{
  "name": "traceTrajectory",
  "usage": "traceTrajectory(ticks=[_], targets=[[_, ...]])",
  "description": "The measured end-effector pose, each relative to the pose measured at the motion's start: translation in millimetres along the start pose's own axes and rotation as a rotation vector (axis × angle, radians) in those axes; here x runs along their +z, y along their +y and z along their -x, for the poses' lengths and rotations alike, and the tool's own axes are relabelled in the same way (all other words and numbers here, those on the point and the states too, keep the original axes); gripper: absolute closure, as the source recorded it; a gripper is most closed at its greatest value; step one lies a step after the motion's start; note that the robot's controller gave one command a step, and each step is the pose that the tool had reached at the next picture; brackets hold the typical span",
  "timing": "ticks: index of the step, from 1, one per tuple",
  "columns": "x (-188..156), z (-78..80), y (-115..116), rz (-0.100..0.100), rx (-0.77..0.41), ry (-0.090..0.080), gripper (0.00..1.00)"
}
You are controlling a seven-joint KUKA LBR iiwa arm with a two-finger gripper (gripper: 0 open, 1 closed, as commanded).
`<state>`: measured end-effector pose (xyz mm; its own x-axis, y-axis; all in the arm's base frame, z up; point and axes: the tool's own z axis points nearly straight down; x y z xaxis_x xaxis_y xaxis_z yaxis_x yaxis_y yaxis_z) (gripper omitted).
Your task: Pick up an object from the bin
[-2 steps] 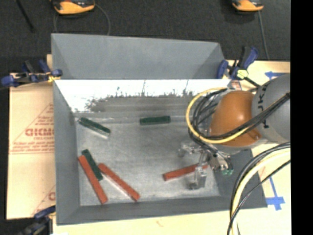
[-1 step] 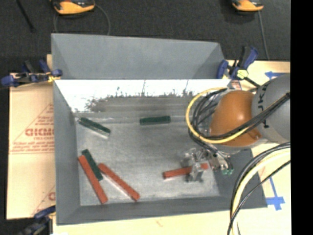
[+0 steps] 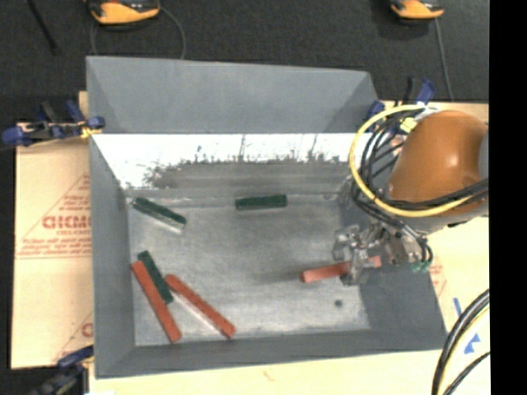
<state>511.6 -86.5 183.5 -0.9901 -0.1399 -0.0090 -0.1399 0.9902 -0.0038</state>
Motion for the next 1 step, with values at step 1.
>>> traceTrajectory(ticks=[1], targets=[[-131.4, 1.4, -1.6, 0.000, -0.264, -0.002, 1.00]])
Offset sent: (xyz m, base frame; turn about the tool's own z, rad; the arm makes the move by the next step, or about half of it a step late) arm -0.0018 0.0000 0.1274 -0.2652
